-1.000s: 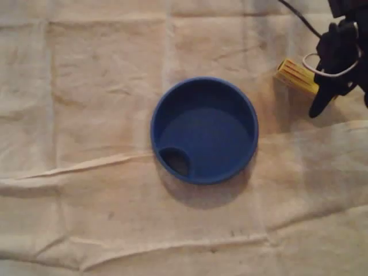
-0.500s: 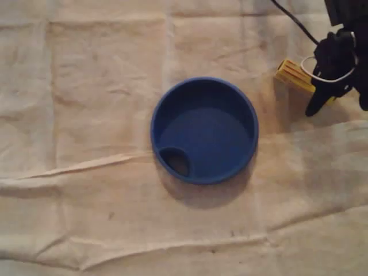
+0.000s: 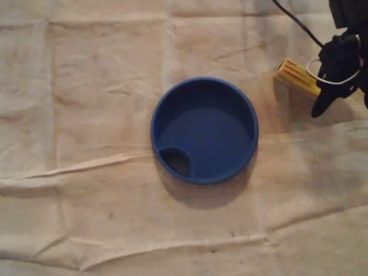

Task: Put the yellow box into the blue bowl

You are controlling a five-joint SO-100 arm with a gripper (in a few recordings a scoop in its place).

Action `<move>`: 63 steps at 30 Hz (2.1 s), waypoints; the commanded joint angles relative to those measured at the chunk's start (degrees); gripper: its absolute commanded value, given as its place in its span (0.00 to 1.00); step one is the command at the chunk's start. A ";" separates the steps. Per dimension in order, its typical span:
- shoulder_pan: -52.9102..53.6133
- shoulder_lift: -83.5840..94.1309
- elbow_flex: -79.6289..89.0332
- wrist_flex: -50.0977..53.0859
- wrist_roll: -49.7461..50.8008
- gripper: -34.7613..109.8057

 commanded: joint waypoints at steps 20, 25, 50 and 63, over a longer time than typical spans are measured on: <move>0.18 1.93 -3.43 -1.05 -0.44 0.24; 0.09 2.72 -3.52 -0.62 -0.44 0.24; 2.81 20.65 -2.81 8.35 -0.62 0.24; 17.31 29.36 -3.43 12.30 -11.16 0.24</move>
